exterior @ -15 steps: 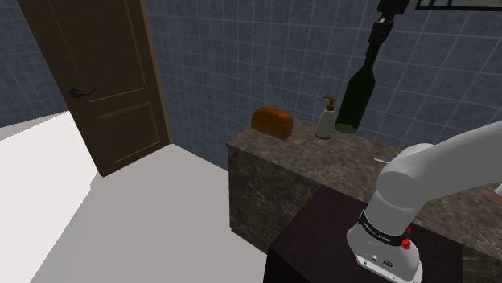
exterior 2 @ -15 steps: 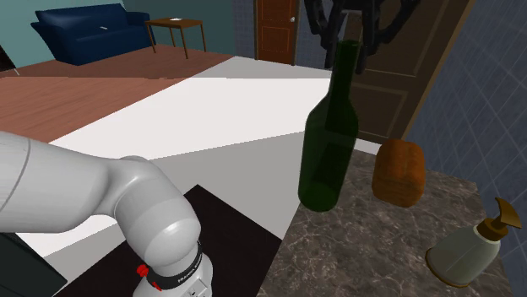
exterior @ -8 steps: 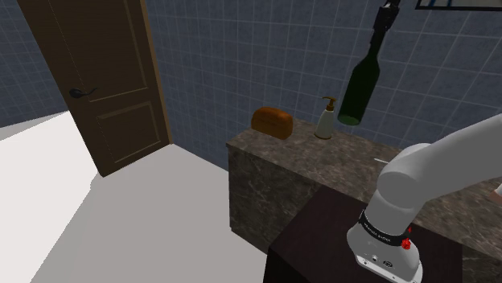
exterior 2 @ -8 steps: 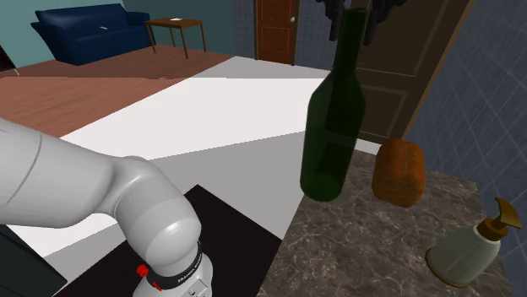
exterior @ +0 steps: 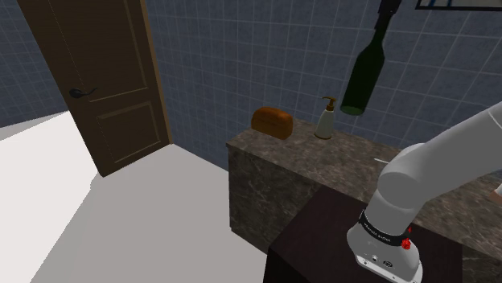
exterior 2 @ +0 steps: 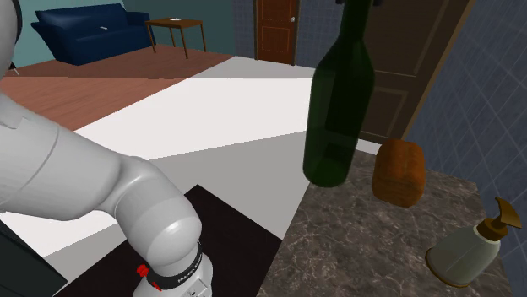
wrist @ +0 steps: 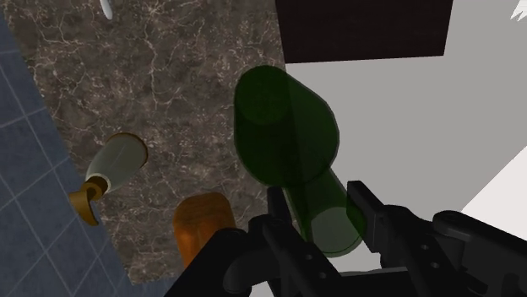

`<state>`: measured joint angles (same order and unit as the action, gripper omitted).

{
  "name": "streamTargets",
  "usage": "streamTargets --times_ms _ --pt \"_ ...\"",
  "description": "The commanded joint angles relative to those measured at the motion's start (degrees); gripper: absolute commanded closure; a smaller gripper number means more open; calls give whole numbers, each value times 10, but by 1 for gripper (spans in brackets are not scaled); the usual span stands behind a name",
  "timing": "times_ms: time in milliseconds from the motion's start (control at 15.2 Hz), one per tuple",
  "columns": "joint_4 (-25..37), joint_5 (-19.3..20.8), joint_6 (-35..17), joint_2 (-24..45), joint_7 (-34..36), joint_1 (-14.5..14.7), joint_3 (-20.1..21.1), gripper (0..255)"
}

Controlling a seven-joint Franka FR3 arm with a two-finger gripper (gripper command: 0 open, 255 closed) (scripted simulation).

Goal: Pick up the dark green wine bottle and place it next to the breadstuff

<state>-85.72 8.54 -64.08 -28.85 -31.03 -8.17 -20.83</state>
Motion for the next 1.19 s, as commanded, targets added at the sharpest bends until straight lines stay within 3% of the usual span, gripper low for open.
streamTargets --times_ms 0,462,1122 --pt "32 -3 17 15 -4 2 -4 255" --pt "161 -18 83 81 -24 9 -24 255" --pt "109 -59 -51 169 -8 21 -43 255"
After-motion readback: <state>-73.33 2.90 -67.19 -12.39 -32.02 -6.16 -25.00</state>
